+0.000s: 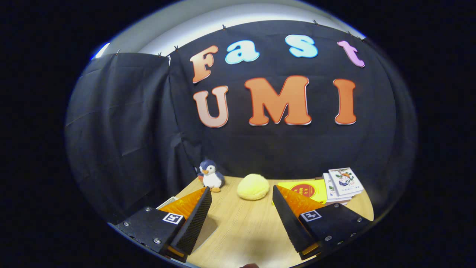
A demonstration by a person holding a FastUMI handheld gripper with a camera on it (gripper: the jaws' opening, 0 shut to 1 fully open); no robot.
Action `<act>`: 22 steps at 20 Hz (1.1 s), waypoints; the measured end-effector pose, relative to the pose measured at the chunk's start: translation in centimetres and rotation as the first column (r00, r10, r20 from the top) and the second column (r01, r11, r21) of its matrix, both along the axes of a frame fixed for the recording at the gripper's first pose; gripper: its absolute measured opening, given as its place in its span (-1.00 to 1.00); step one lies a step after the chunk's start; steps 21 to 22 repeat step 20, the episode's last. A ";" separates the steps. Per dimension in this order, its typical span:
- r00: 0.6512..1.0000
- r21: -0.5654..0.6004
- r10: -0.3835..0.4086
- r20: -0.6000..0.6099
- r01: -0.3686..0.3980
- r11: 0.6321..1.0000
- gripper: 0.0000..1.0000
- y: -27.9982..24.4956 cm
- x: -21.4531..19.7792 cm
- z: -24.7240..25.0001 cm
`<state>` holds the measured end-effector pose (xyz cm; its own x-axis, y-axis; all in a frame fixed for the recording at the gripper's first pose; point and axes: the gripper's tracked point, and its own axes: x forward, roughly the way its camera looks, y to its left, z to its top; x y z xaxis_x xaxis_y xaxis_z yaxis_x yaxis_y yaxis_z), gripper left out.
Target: Open the storage box then place both shoes into the box .Put the left shoe in first, then the right shoe, with the right side of both shoes facing outward in a uniform manner.
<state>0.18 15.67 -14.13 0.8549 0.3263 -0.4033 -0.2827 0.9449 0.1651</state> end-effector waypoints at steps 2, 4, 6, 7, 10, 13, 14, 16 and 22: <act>0.997 -0.020 -0.036 0.068 0.038 0.999 0.97 -2.6 0.5 1.7; 0.989 -0.042 -0.063 0.131 0.070 0.997 0.97 -4.7 0.7 3.9; 0.979 -0.046 -0.068 0.191 0.078 0.996 0.97 -5.8 0.8 5.8; 0.974 -0.027 -0.061 0.216 0.068 0.997 0.97 -5.8 0.6 6.7; 0.959 -0.002 -0.091 0.270 0.095 0.995 0.96 -7.6 0.2 9.2; 0.945 -0.004 -0.122 0.302 0.129 0.992 0.96 -9.8 -0.1 10.3; 0.943 -0.005 -0.132 0.307 0.140 0.990 0.96 -10.3 -0.3 10.5; 0.938 -0.010 -0.140 0.317 0.151 0.988 0.96 -10.9 -0.8 11.0; 0.930 -0.032 -0.163 0.330 0.183 0.982 0.96 -13.0 -1.5 11.2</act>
